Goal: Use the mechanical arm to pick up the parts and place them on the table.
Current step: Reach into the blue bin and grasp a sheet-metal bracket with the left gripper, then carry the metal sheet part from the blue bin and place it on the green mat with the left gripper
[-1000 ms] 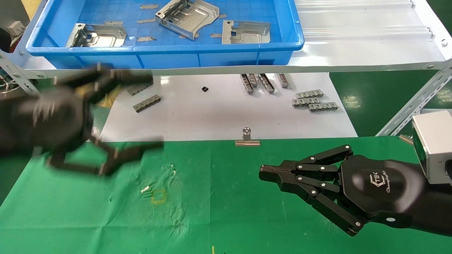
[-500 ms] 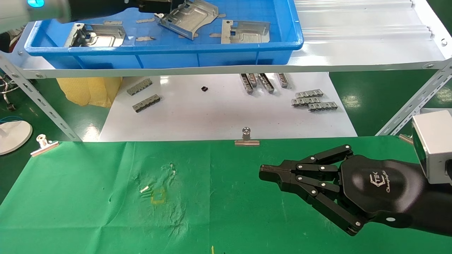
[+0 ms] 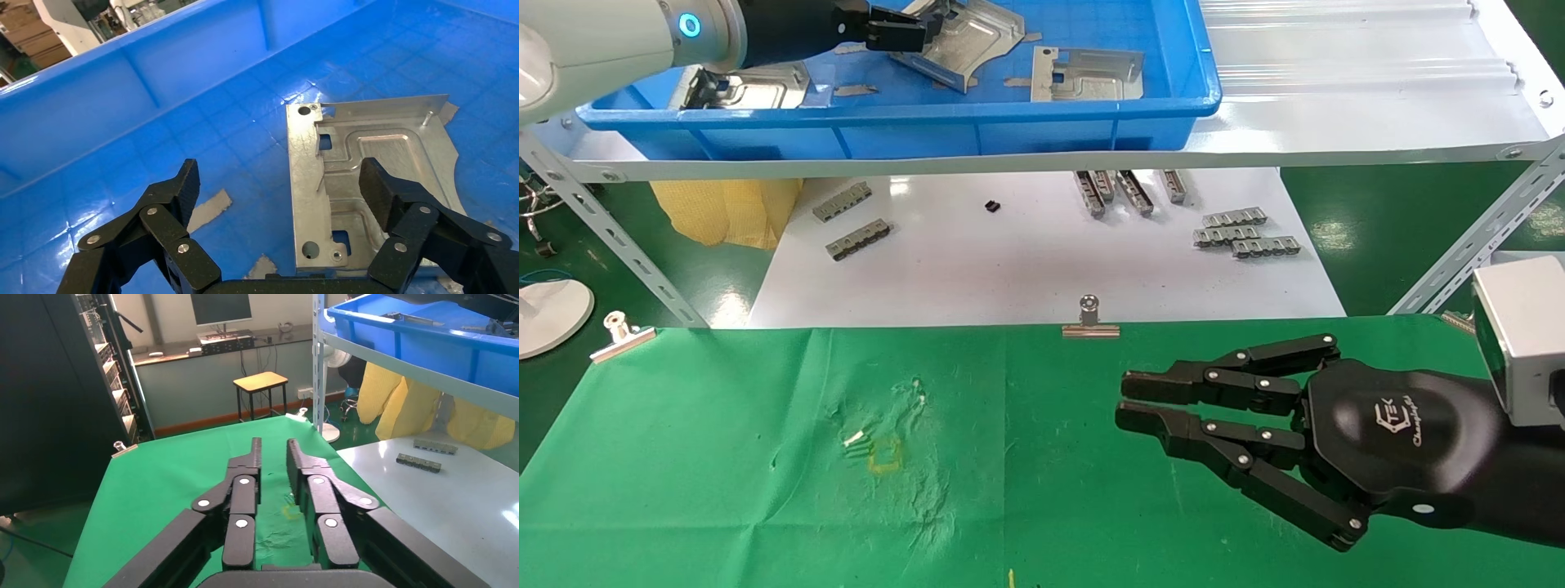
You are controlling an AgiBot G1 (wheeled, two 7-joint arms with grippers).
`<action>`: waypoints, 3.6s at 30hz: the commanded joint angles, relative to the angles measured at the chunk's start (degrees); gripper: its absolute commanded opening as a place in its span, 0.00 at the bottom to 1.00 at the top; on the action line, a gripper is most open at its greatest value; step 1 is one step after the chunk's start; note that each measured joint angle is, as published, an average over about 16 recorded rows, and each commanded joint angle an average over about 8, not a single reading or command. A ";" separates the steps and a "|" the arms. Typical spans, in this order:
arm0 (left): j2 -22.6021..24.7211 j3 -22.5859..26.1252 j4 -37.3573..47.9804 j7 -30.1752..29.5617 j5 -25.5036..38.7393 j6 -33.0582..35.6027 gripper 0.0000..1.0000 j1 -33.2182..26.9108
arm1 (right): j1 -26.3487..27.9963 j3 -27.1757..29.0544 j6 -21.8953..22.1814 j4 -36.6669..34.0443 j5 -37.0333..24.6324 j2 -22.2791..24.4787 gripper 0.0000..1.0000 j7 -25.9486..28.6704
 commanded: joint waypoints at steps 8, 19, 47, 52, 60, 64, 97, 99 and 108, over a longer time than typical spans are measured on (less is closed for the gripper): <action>0.05 -0.39 1.18 -0.11 -0.66 1.13 0.00 -0.39 | 0.00 0.00 0.00 0.00 0.00 0.00 1.00 0.00; -0.13 0.04 2.31 -1.19 -0.08 1.21 0.00 -0.09 | 0.00 0.00 0.00 0.00 0.00 0.00 1.00 0.00; -4.52 -3.56 -2.18 4.82 -5.54 13.03 0.00 -1.82 | 0.00 0.00 0.00 0.00 0.00 0.00 1.00 0.00; -8.83 -4.06 -3.35 9.25 -6.69 25.44 0.00 -0.53 | 0.00 0.00 0.00 0.00 0.00 0.00 1.00 0.00; -15.48 -5.84 -4.36 17.78 -9.86 41.80 0.00 1.98 | 0.00 0.00 0.00 0.00 0.00 0.00 1.00 0.00; -18.06 -6.07 -5.54 21.08 -10.91 46.99 0.00 3.38 | 0.00 0.00 0.00 0.00 0.00 0.00 1.00 0.00; -21.31 12.05 -7.95 51.50 -8.84 39.39 1.00 23.75 | 0.00 0.00 0.00 0.00 0.00 0.00 1.00 0.00; -20.91 12.08 -6.91 52.48 -8.79 39.53 1.00 23.63 | 0.00 0.00 0.00 0.00 0.00 0.00 1.00 0.00; -20.47 12.11 -3.88 56.04 -8.91 43.28 1.00 22.90 | 0.00 0.00 0.00 0.00 0.00 0.00 1.00 0.00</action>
